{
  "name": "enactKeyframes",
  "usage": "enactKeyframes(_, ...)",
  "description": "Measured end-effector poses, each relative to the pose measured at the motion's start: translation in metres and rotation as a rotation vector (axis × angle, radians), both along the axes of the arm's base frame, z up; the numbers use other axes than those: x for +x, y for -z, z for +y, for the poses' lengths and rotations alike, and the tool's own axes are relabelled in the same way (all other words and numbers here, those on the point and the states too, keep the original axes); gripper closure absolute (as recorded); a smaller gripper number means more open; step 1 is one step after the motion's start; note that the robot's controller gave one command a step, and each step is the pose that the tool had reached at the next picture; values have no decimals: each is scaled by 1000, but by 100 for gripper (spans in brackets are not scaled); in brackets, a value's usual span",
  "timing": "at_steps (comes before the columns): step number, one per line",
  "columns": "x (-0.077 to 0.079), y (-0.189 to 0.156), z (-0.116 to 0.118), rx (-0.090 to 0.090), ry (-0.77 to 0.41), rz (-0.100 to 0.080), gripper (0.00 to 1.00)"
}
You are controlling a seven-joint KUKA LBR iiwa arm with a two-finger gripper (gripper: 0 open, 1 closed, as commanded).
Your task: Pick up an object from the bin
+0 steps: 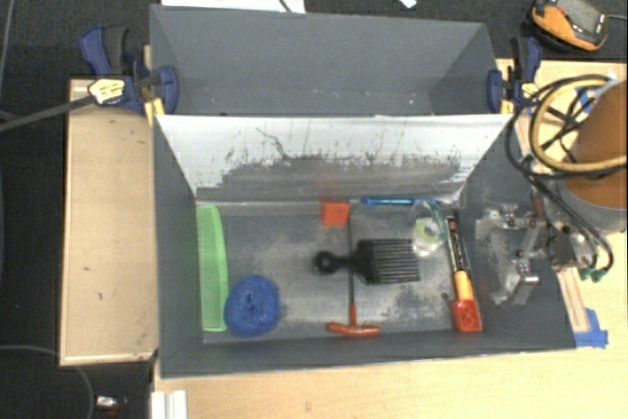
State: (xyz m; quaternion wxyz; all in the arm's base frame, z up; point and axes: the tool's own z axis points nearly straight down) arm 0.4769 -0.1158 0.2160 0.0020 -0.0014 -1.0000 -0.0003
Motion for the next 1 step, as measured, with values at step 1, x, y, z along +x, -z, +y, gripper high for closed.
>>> enactKeyframes(1, 2, -3, 0, -1, -5, -7, 0)
